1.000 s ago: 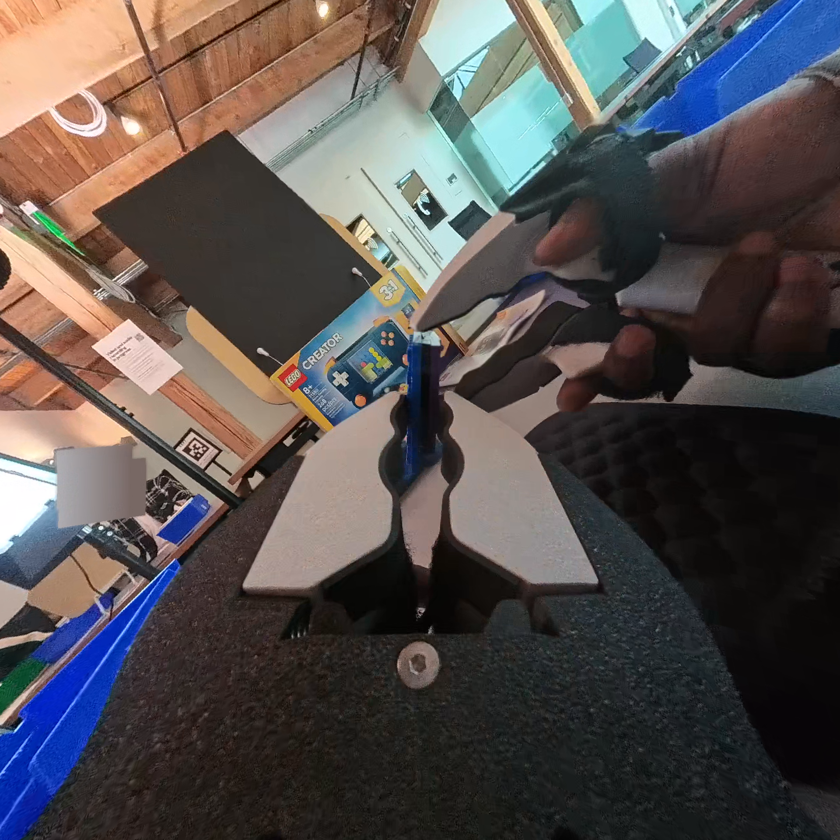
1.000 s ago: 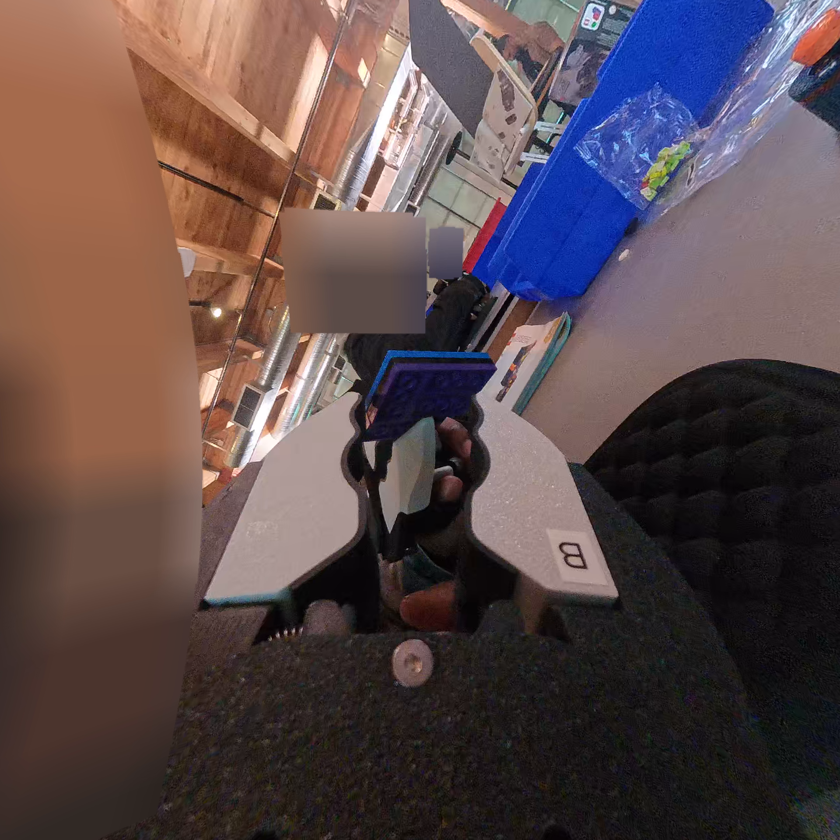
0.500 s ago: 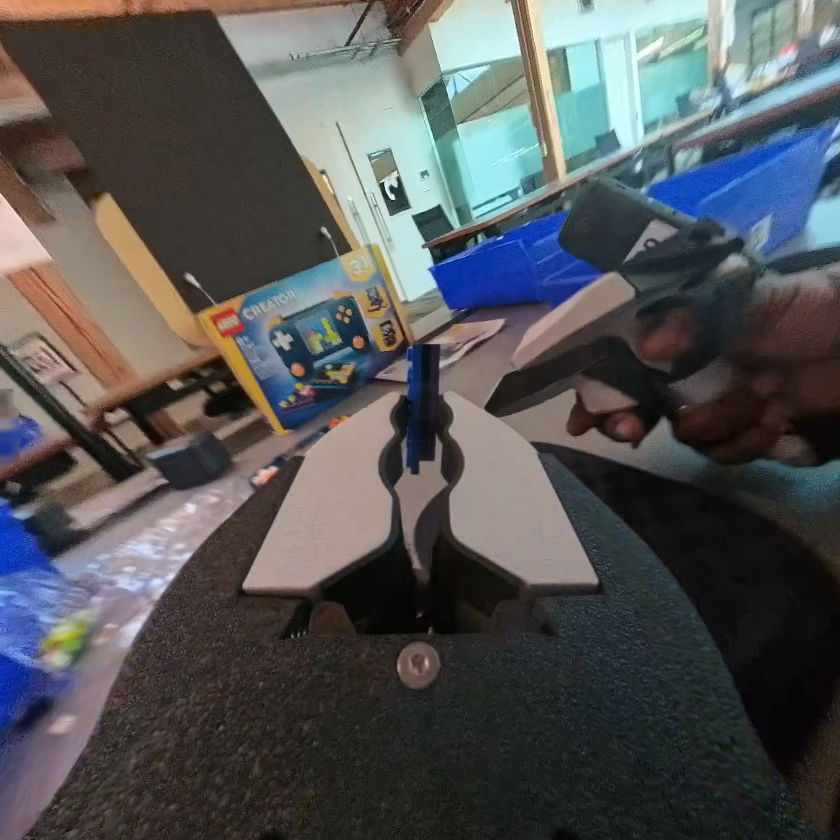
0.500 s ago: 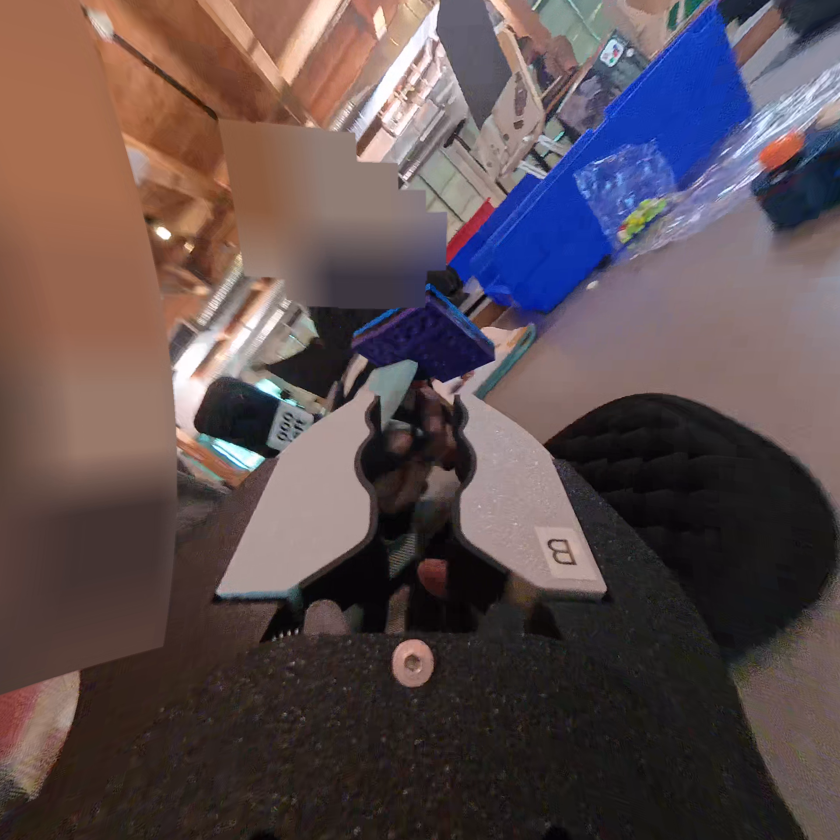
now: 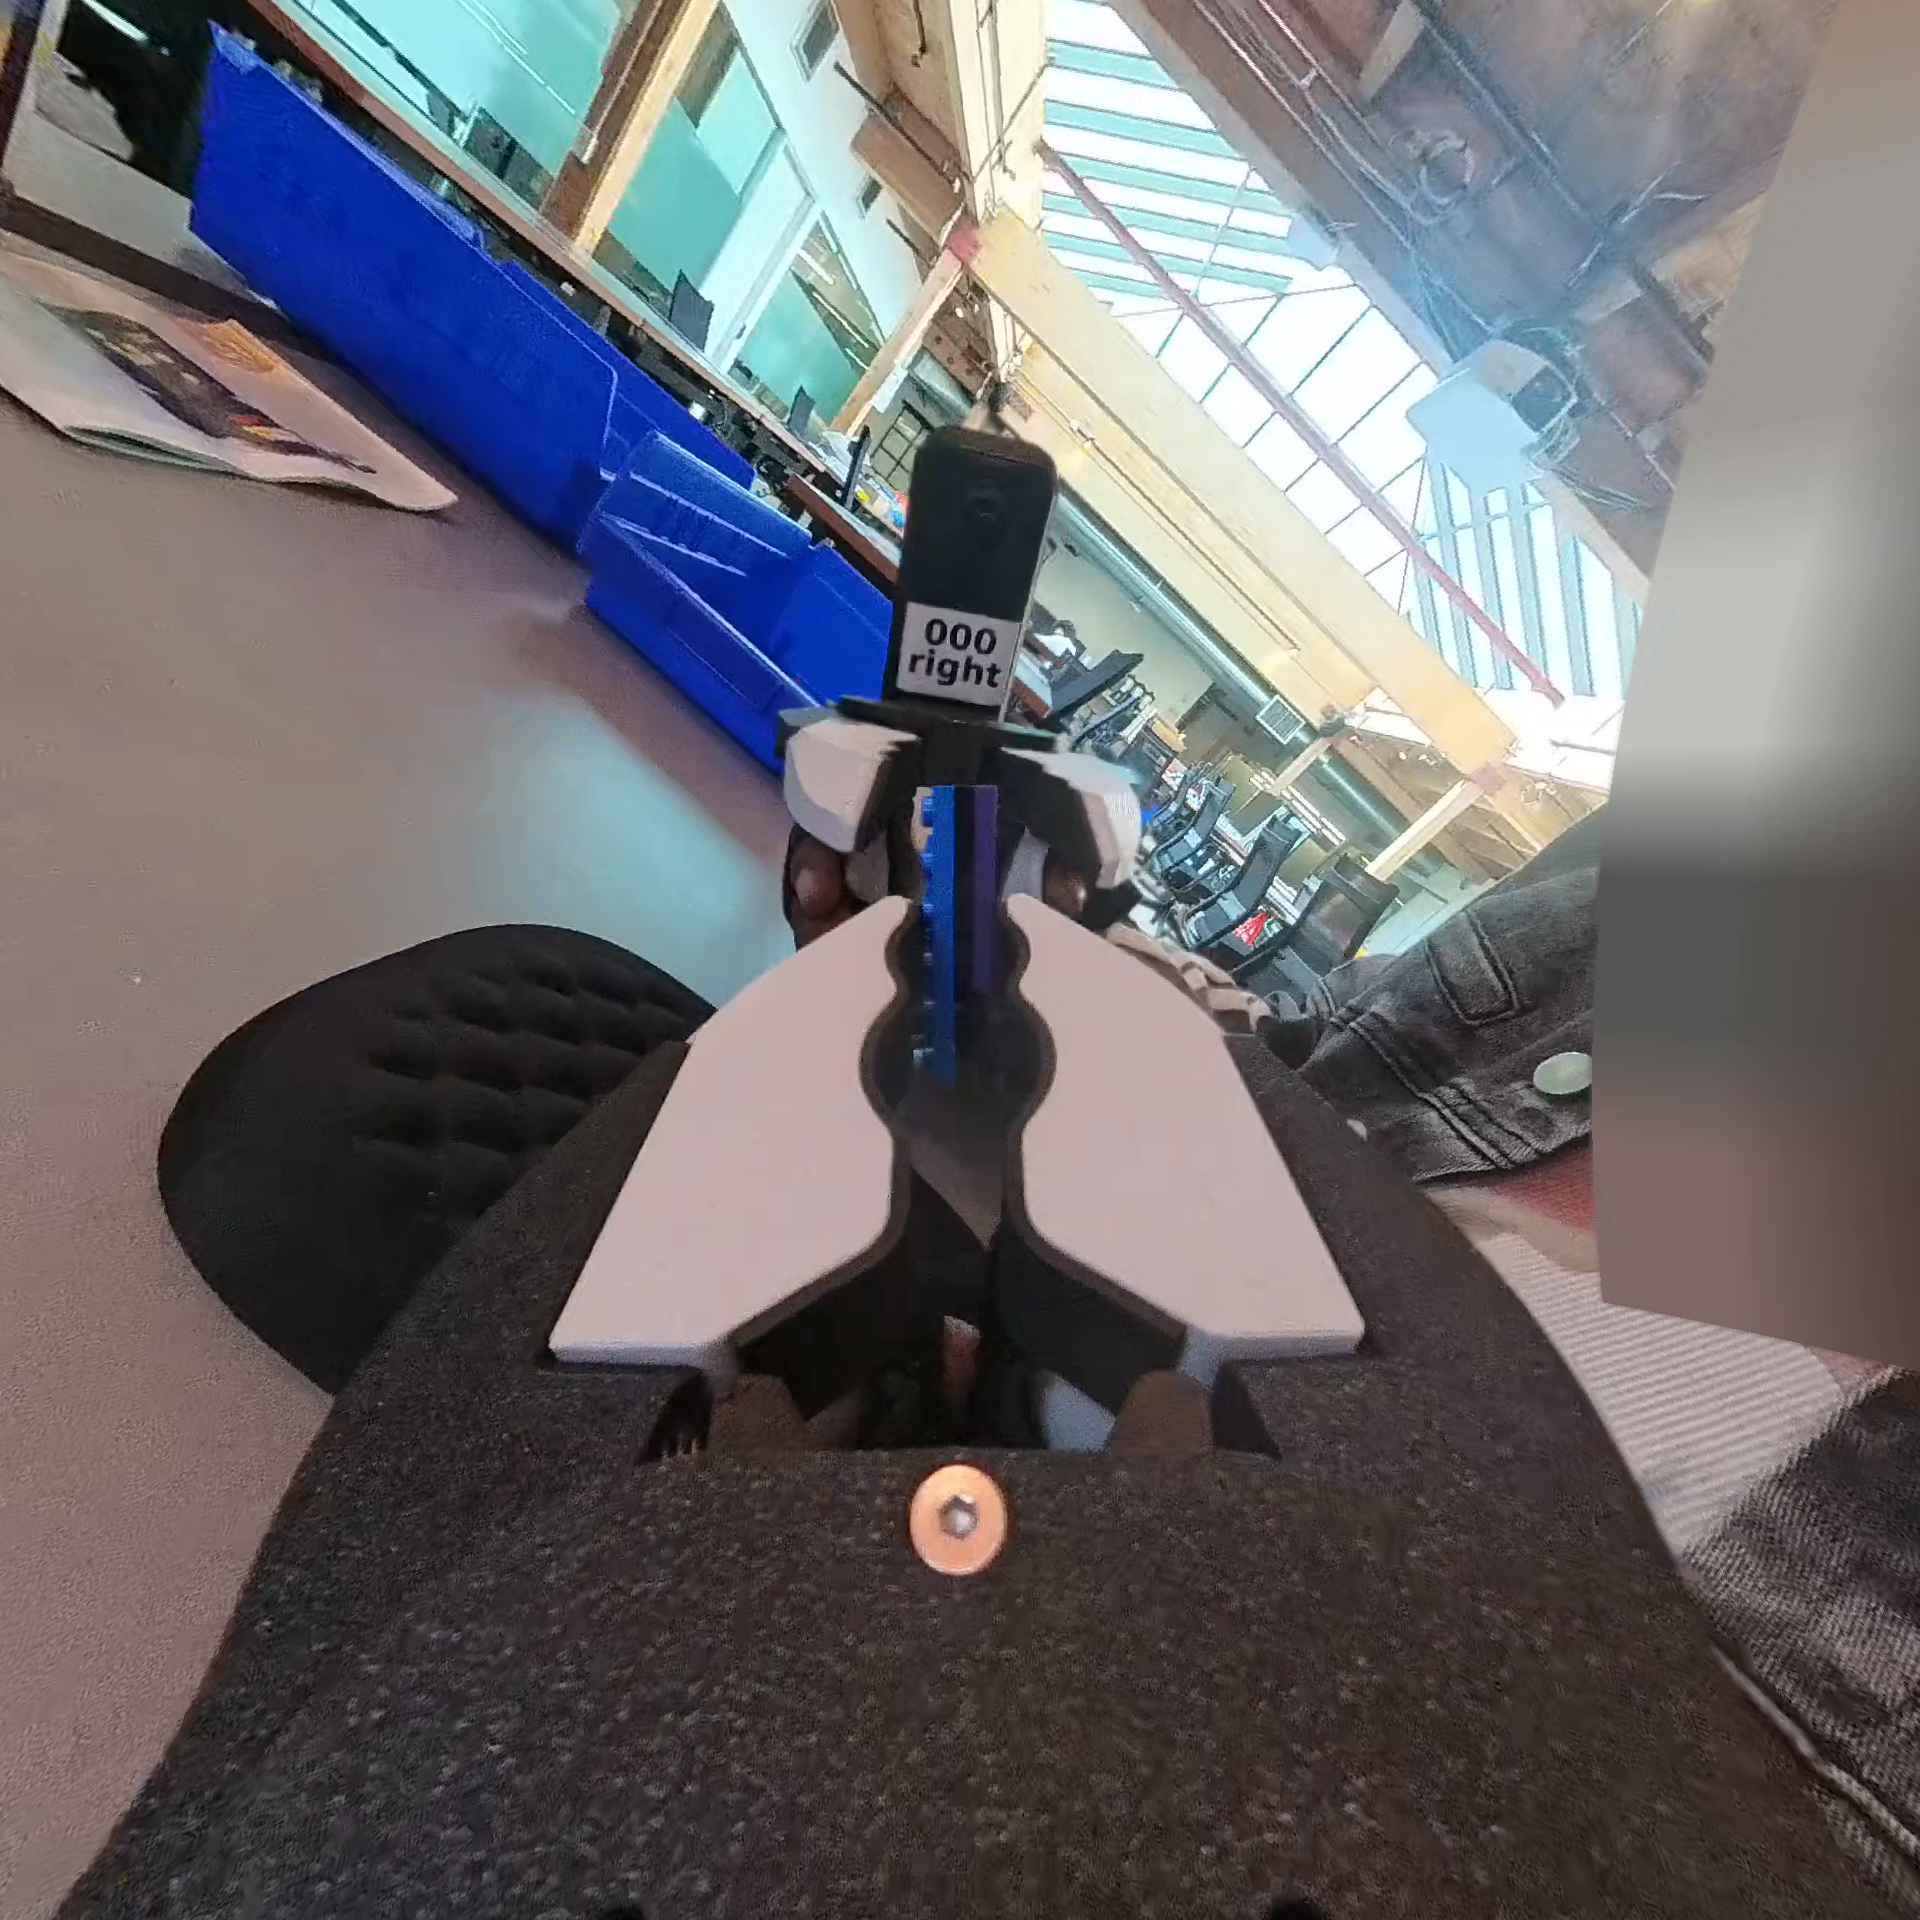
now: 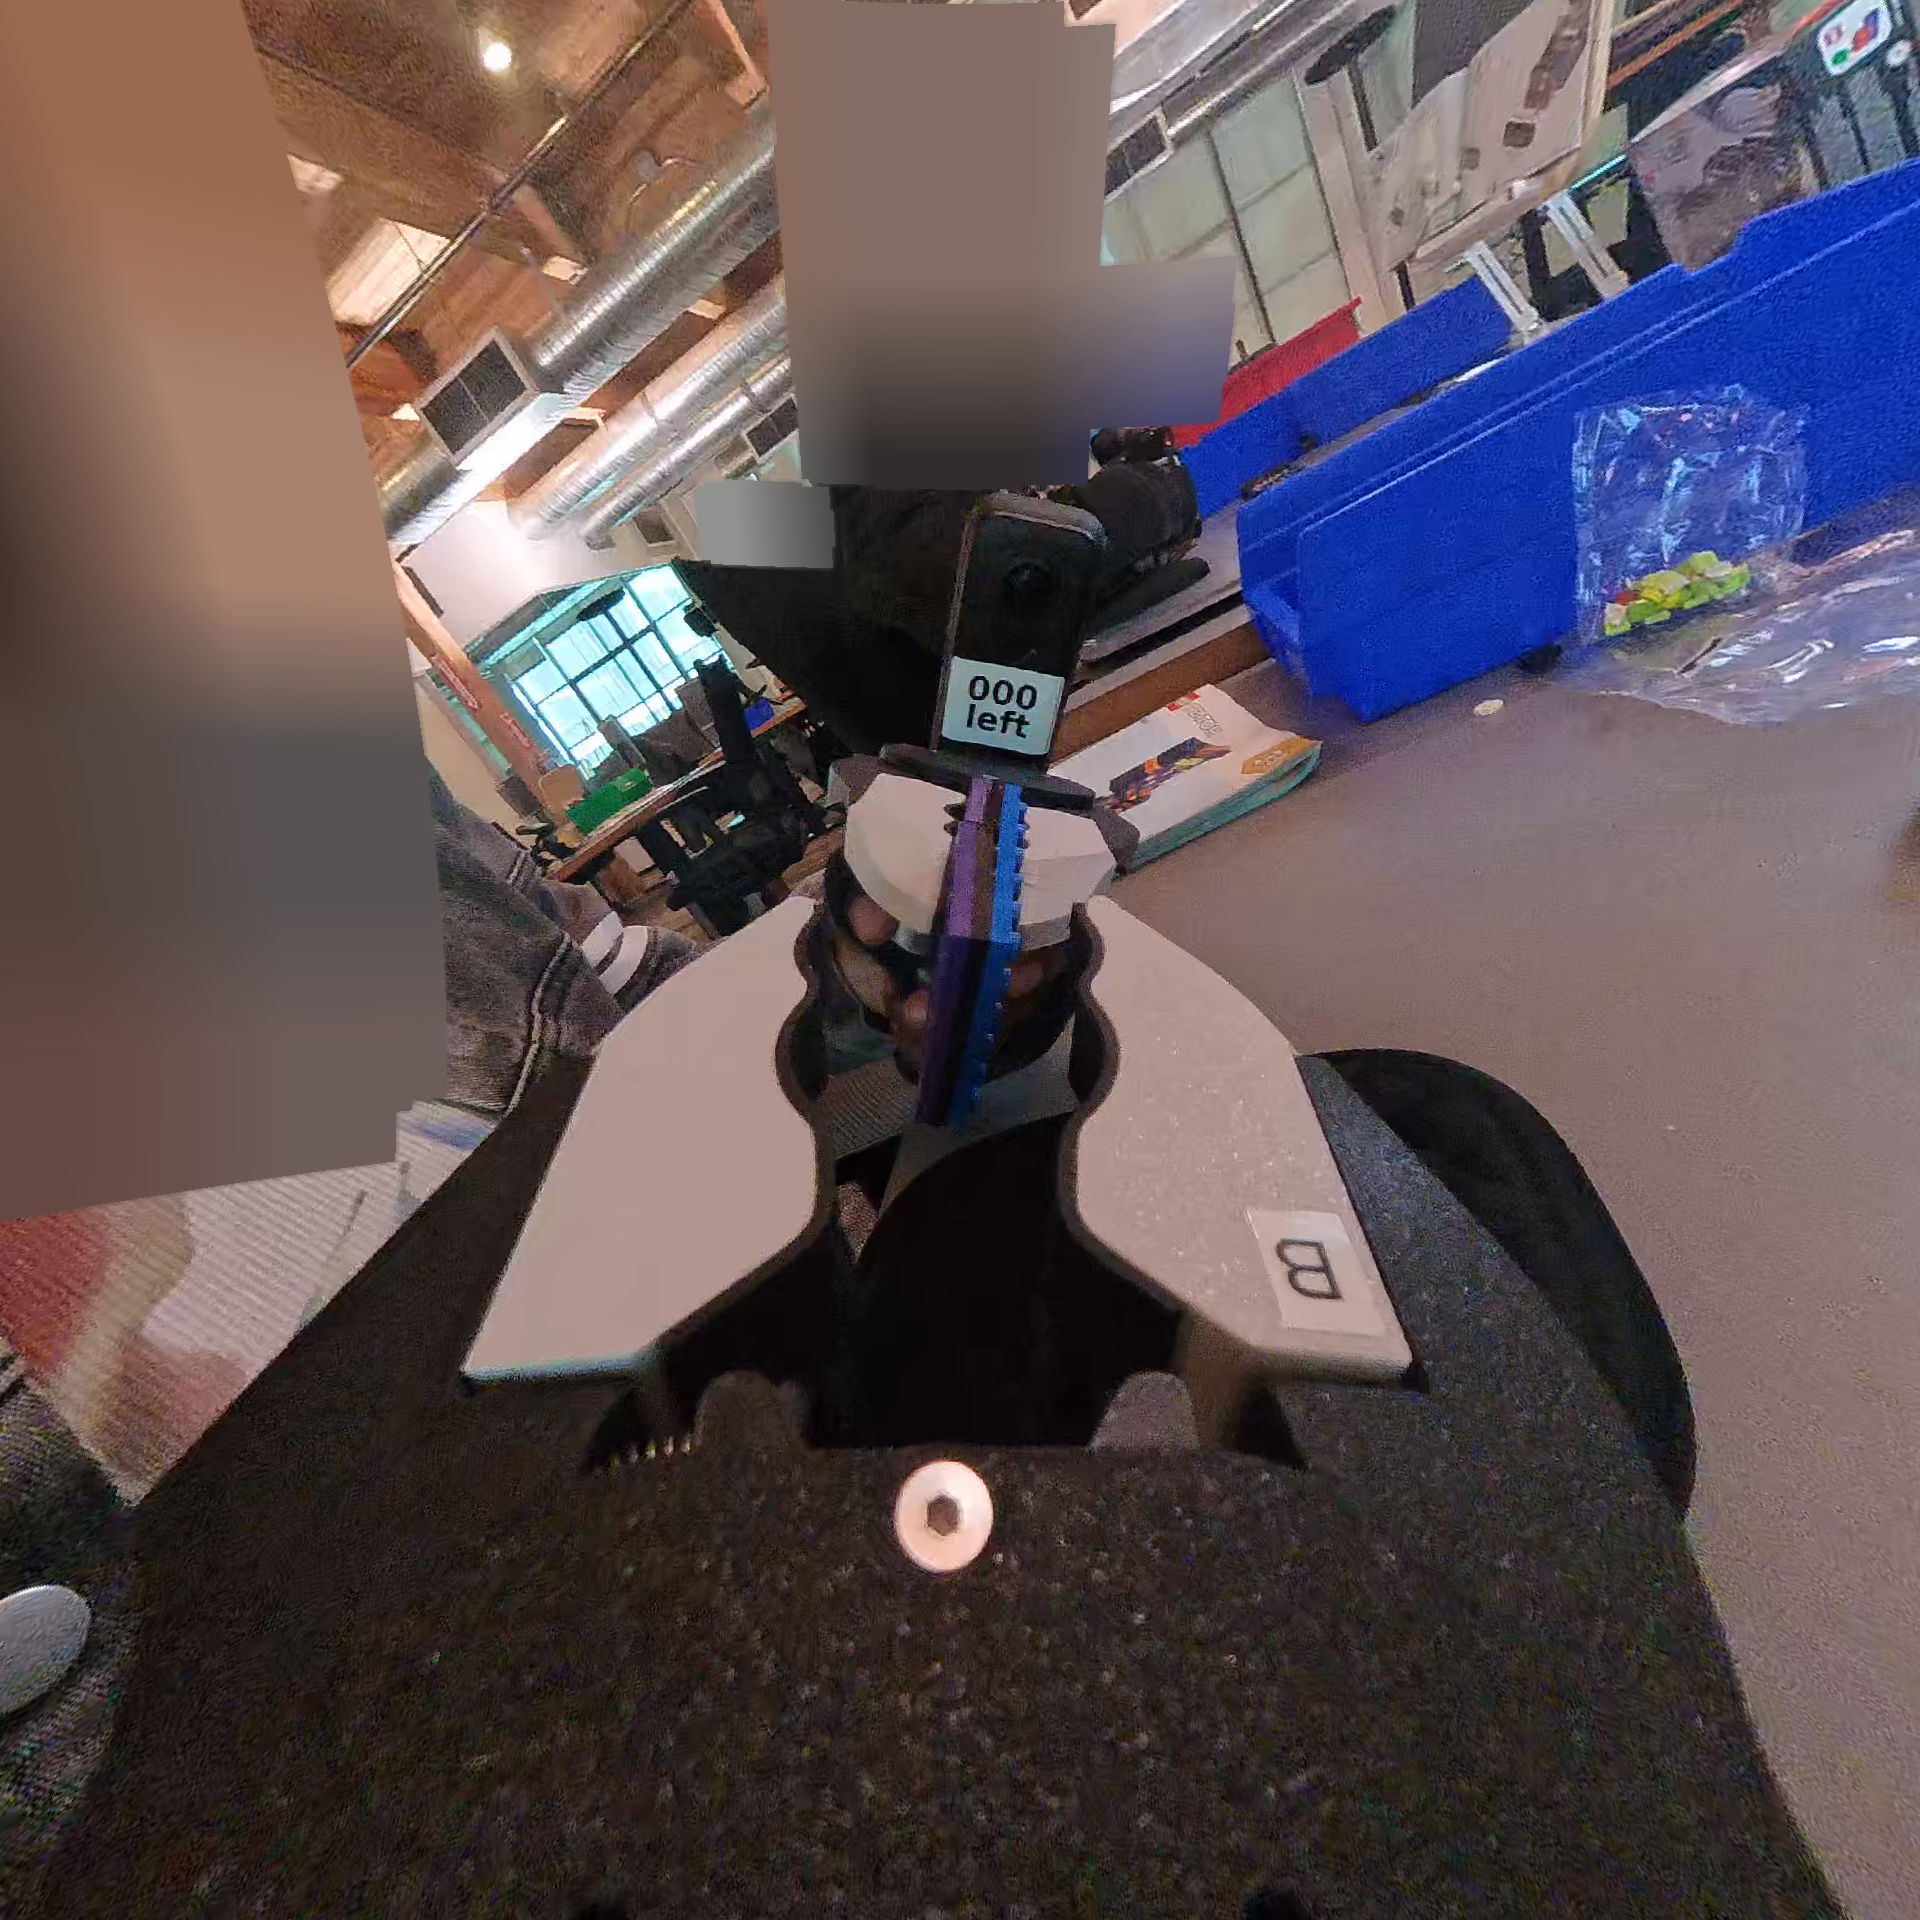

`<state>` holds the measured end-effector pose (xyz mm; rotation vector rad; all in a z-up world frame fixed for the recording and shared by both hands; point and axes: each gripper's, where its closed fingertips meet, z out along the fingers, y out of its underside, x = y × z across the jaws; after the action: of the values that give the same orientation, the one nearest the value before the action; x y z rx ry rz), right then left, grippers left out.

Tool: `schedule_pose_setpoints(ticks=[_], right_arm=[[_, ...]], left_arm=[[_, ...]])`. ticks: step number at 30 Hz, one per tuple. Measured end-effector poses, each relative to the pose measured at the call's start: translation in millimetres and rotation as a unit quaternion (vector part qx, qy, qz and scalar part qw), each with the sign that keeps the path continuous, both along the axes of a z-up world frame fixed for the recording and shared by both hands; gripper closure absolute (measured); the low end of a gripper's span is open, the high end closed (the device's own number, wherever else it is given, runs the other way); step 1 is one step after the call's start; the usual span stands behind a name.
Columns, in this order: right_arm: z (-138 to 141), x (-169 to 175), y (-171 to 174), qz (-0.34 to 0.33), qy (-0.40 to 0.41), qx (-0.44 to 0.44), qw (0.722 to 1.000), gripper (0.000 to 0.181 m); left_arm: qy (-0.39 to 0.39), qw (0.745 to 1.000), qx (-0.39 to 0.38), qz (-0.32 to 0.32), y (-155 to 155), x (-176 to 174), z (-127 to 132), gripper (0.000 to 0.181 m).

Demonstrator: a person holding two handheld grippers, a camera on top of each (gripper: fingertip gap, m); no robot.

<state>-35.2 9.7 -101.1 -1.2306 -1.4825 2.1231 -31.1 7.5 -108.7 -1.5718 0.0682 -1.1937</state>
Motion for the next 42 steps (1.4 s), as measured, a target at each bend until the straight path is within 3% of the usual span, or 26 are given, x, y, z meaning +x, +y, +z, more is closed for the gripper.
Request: schedule_pose_setpoints(ticks=[2, 11, 17, 21, 26, 28, 34, 35, 37, 38, 40, 42], right_arm=[[-2.4, 0.7, -3.2, 0.005, 0.005, 0.003, 1.0, 0.15], [-7.5, 5.7, -9.1, -0.005, 0.006, 0.042, 0.999, 0.149], [-2.7, 10.7, -13.3, -0.01, 0.039, 0.071, 0.997, 0.168], [0.6, 12.1, -10.5, -0.018, 0.038, 0.059, 0.997, 0.164], [-34.1, 7.3, -7.3, -0.023, -0.037, 0.095, 0.995, 0.149], [-42.7, 6.7, -8.6, -0.015, -0.056, 0.13, 0.99, 0.14], [-49.1, 2.7, -17.2, 0.04, -0.089, 0.183, 0.978, 0.169], [-49.3, 0.5, -12.7, 0.028, -0.094, 0.177, 0.979, 0.169], [-44.2, -2.8, 1.9, -0.016, -0.098, 0.12, 0.988, 0.169], [-39.2, -3.9, 11.6, -0.044, -0.097, 0.072, 0.992, 0.169], [-32.8, -4.7, 33.9, -0.108, -0.096, -0.018, 0.989, 0.17], [-33.1, -3.5, 46.1, -0.154, -0.099, -0.061, 0.981, 0.169]], left_arm=[[0.0, 1.0, 0.001, -0.006, 0.4, 3.0, -0.3, 0.17], [0.06, 0.996, 0.063, -0.01, -5.3, 9.7, 4.4, 0.17], [0.115, 0.989, 0.095, -0.012, -9.5, 16.4, 3.7, 0.17], [0.095, 0.991, 0.097, -0.003, -11.5, 12.5, 6.9, 0.171], [0.108, 0.992, 0.057, 0.011, -2.8, 3.0, -15.3, 0.171], [0.096, 0.993, 0.07, -0.023, -6.2, 7.7, -12.7, 0.171], [0.143, 0.985, 0.05, -0.083, 0.7, 16.6, -21.5, 0.17], [0.15, 0.986, 0.04, -0.065, 7.4, 10.8, -22.3, 0.154], [0.194, 0.981, 0.015, 0.003, 21.2, -7.4, -28.3, 0.099], [0.23, 0.972, 0.014, 0.043, 24.7, -16.9, -30.8, 0.084], [0.326, 0.934, 0.037, 0.141, 28.5, -33.6, -31.9, 0.074], [0.446, 0.863, 0.072, 0.227, 31.0, -41.3, -30.1, 0.075]])
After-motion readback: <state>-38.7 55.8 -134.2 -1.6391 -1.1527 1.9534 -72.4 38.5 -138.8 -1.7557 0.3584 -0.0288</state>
